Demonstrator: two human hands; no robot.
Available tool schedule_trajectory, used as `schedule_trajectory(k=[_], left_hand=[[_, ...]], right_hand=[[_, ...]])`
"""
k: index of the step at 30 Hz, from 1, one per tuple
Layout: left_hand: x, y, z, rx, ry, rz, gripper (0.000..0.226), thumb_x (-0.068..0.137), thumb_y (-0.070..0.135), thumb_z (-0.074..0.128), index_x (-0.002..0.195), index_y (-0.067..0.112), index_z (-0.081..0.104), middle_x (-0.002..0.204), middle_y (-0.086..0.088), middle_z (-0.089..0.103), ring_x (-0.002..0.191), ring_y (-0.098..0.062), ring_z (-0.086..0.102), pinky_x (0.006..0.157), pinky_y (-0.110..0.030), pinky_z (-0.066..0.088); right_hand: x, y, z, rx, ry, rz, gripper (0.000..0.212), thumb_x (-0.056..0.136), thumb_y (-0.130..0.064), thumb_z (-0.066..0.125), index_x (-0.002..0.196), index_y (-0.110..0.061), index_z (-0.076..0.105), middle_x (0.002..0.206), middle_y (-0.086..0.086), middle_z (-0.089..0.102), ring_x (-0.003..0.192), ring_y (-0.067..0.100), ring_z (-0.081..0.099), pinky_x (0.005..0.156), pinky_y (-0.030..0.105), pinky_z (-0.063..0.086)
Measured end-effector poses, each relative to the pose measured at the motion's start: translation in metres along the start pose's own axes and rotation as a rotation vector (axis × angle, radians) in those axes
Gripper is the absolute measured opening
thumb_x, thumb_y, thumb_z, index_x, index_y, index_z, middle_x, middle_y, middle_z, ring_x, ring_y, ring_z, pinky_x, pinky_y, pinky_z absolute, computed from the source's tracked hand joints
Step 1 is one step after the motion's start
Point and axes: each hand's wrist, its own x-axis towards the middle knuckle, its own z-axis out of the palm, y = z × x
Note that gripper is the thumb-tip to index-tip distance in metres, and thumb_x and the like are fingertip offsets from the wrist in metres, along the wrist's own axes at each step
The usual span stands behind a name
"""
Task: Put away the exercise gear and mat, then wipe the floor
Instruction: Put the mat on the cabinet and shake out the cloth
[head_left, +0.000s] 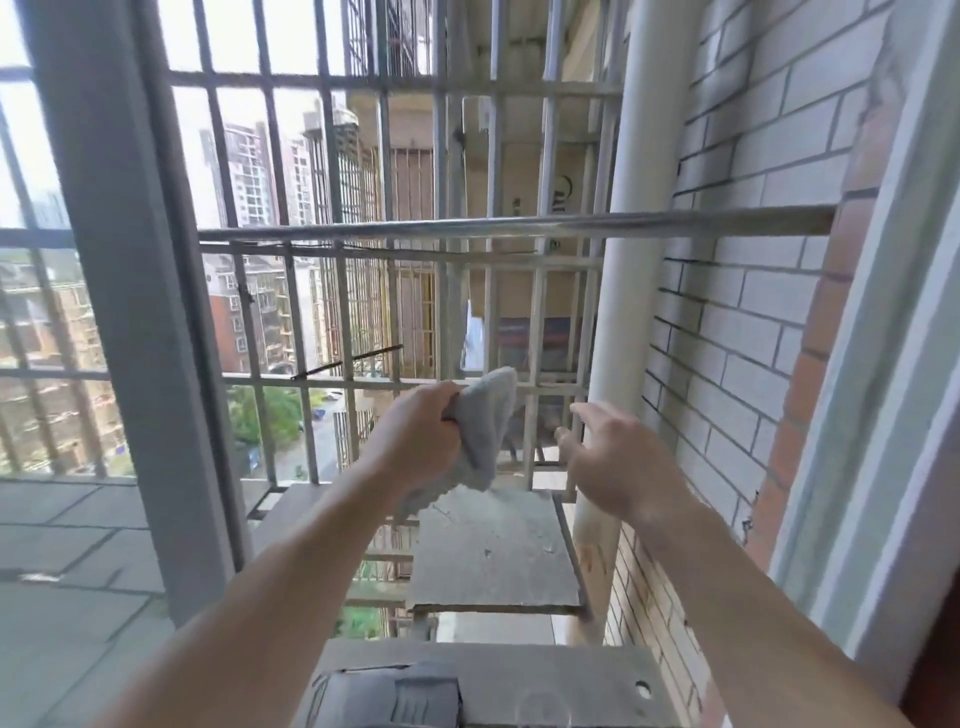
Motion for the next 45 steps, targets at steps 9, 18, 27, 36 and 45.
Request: schedule_trajectory(k=[9, 18, 27, 36, 45], left_hand=[[0.037, 0.007, 0.000, -0.243, -0.002, -0.028, 0.023, 0.095, 0.007, 0.051, 0.089, 0.027, 0.061, 0.086, 0.004, 0.066, 0.079, -0.014, 0.066, 0.060, -0.030, 0.060], [0.035, -0.012, 0.022, -0.690, -0.075, -0.257, 0.022, 0.091, 0.004, 0.063, 0.109, 0.016, 0.066, 0.093, -0.004, 0.074, 0.081, -0.017, 0.073, 0.066, -0.033, 0.062], [0.023, -0.018, 0.030, -0.836, -0.119, -0.265, 0.024, 0.088, 0.006, 0.070, 0.108, 0.018, 0.067, 0.091, -0.004, 0.076, 0.080, -0.016, 0.074, 0.069, -0.032, 0.061], [0.010, -0.017, 0.042, -0.794, -0.076, -0.285, 0.029, 0.083, 0.023, 0.078, 0.104, 0.023, 0.059, 0.095, -0.009, 0.070, 0.081, -0.020, 0.071, 0.072, -0.040, 0.062], [0.005, -0.009, 0.042, -0.942, -0.181, -0.285, 0.034, 0.098, 0.032, 0.060, 0.088, 0.001, 0.070, 0.079, -0.012, 0.072, 0.072, -0.025, 0.071, 0.075, -0.044, 0.061]], right_hand=[[0.015, -0.013, -0.011, 0.065, 0.048, -0.024, 0.035, 0.096, -0.042, 0.047, 0.115, -0.016, 0.060, 0.120, 0.000, 0.060, 0.110, 0.018, 0.054, 0.080, 0.029, 0.039], [0.008, -0.022, 0.021, 0.266, -0.113, -0.054, 0.035, 0.089, -0.048, 0.056, 0.115, -0.027, 0.066, 0.103, -0.015, 0.068, 0.093, 0.001, 0.062, 0.083, 0.025, 0.053], [0.009, -0.033, 0.036, 0.568, -0.114, 0.044, 0.010, 0.080, -0.022, 0.062, 0.076, -0.015, 0.066, 0.068, 0.002, 0.067, 0.066, 0.025, 0.063, 0.065, 0.039, 0.054], [0.011, -0.039, 0.039, 0.913, -0.115, 0.194, 0.014, 0.086, -0.007, 0.057, 0.077, -0.006, 0.067, 0.077, 0.015, 0.071, 0.084, 0.036, 0.070, 0.078, 0.046, 0.060], [0.010, -0.039, 0.037, 0.990, -0.102, 0.196, 0.012, 0.093, -0.019, 0.062, 0.092, -0.011, 0.071, 0.084, 0.005, 0.075, 0.081, 0.019, 0.072, 0.069, 0.026, 0.057]])
